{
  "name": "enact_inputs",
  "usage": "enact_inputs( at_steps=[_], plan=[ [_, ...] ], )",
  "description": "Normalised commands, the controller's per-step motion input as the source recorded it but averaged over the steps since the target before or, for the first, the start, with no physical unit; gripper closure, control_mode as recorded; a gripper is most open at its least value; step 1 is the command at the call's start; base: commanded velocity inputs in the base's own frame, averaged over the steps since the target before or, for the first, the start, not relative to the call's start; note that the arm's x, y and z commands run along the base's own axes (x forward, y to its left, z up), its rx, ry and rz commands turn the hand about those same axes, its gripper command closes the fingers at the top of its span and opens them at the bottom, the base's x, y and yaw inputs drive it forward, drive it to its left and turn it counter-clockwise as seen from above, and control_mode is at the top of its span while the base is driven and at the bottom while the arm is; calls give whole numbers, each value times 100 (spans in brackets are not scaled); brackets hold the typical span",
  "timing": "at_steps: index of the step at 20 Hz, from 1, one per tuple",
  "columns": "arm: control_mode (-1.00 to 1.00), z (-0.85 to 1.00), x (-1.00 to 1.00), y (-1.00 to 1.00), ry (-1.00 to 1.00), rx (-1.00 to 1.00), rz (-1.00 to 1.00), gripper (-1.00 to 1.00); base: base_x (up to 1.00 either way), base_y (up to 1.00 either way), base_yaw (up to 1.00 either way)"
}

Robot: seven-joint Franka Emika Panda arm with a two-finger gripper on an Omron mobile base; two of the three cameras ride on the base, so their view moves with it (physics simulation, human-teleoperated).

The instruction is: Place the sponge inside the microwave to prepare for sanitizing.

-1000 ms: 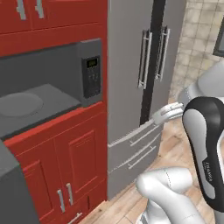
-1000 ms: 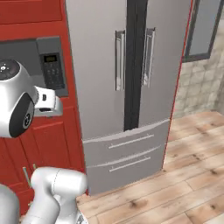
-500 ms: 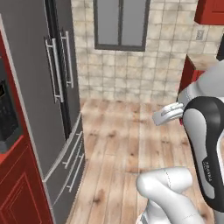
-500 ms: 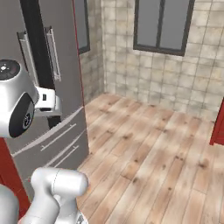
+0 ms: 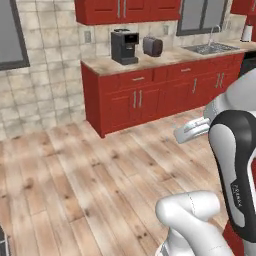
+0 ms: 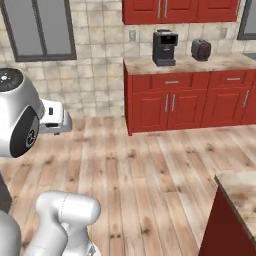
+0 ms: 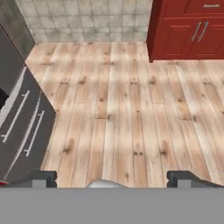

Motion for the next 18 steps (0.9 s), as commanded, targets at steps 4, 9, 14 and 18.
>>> enact_inputs(
  at_steps=[4,9,14,18],
  plan=[
    [100,0,0,0,0,0,0,-100,1,7,-97],
    [100,0,0,0,0,0,0,-100,9,9,-89],
    [100,0,0,0,0,0,0,-100,15,12,-85],
    [100,0,0,0,0,0,0,-100,21,16,-79]
  ],
)
